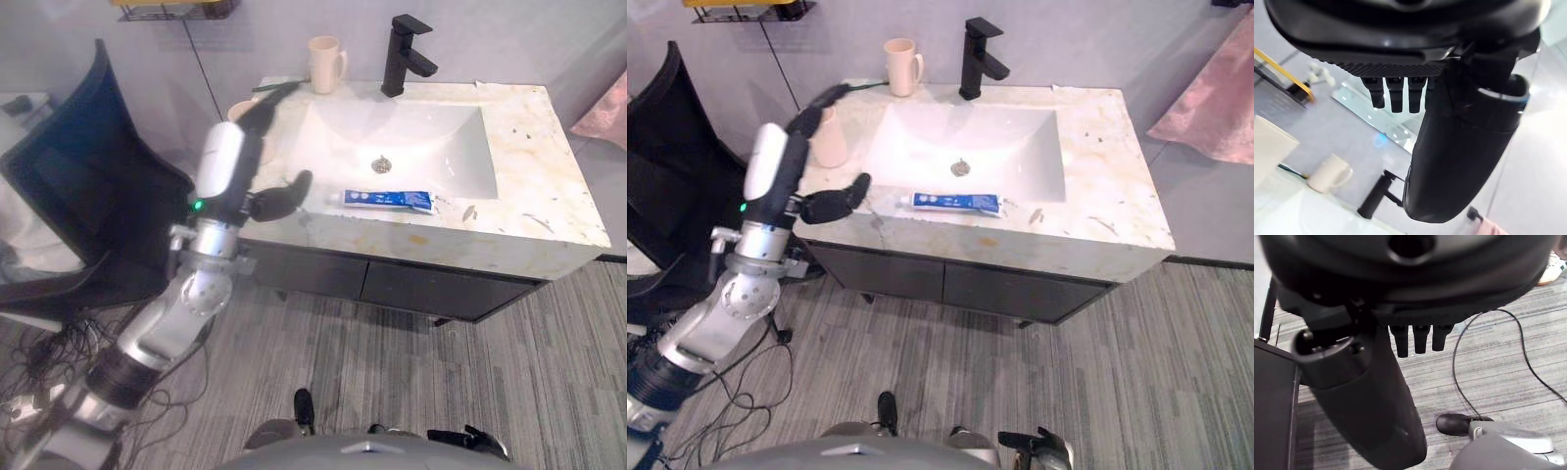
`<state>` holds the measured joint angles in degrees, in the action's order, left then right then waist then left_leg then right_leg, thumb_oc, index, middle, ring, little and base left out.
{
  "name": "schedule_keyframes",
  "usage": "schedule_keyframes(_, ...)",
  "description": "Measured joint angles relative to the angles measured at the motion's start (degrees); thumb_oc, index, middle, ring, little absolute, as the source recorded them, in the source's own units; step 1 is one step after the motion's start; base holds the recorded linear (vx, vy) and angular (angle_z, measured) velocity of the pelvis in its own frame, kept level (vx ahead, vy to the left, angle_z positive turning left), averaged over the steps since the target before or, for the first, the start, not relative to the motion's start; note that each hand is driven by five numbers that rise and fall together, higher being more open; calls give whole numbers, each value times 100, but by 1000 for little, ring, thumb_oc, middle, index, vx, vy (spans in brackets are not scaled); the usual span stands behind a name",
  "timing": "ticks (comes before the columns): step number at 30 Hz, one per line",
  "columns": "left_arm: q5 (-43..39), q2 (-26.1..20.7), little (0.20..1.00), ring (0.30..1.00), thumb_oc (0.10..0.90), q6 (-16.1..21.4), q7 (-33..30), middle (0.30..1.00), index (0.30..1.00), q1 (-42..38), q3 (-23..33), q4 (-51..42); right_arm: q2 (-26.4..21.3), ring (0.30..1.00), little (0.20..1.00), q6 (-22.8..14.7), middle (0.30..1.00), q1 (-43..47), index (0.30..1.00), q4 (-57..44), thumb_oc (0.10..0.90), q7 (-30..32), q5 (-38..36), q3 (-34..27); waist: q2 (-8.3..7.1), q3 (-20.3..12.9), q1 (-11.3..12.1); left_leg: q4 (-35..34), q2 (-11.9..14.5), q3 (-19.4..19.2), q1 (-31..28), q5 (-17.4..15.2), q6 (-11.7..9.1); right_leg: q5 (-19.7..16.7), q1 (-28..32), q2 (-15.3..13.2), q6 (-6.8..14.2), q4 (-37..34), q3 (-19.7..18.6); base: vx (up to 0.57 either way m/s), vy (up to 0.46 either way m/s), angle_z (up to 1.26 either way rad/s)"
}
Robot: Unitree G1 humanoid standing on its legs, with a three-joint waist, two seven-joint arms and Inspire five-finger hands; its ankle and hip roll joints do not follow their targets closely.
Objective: Organize the bathroom.
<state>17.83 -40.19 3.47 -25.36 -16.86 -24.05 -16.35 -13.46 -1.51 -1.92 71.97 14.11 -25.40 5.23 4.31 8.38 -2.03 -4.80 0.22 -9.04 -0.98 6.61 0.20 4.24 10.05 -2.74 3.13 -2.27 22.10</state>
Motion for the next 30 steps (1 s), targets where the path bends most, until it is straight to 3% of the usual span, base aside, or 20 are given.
schedule_keyframes(5,-387,-580,900,900,800,-200,997,900,900,-612,-355,-4,11,900,900,43,900,51,900,35,800,-1,44,0,46,17,-150,-1,4,-85,-64,-20,-29,-34,63,2,52,-82,-40,40,-15,-5)
schedule_keyframes(10,-728,-843,900,900,800,-430,1649,900,900,-1102,-612,0,-10,900,900,141,900,66,900,42,800,-14,93,4,107,42,-257,0,0,-111,-98,-21,-30,-44,108,-3,42,-87,-60,51,-25,-1)
schedule_keyframes(13,-1322,-1233,900,900,800,-622,2092,900,900,-1752,-1127,21,-28,900,900,216,900,83,900,36,800,-16,249,6,110,40,-310,-1,-2,-154,-152,-28,-39,-42,145,-7,44,-91,-87,57,-28,-5)
schedule_keyframes(17,-1644,-1240,900,900,800,-638,2512,900,900,-2212,-1288,93,-31,900,900,254,900,107,900,41,800,-35,249,68,121,35,-469,0,0,-165,-194,-28,-39,-43,203,-5,43,-92,-101,45,-25,-1)
schedule_keyframes(20,-1976,-1238,900,900,800,-862,2883,900,900,-2704,-1710,283,-34,900,900,344,900,130,900,38,800,-35,250,108,155,13,-533,-2,7,-195,-242,-34,-47,-43,232,-3,43,-91,-147,30,-25,-6)
schedule_keyframes(24,-1975,-1162,900,900,800,-1111,3259,900,900,-2797,-2045,344,-49,900,900,360,900,142,900,39,800,-30,249,114,255,-54,-646,-2,22,-235,-247,-37,-51,-54,216,5,29,-86,-193,19,-21,-6)
schedule_keyframes(30,-1942,-975,900,900,800,-1376,3421,900,900,-2804,-2249,507,-144,900,900,373,900,99,900,45,800,-33,246,222,284,-74,-697,-1,40,-234,-251,-37,-51,-57,217,22,25,-80,-194,11,-13,0)
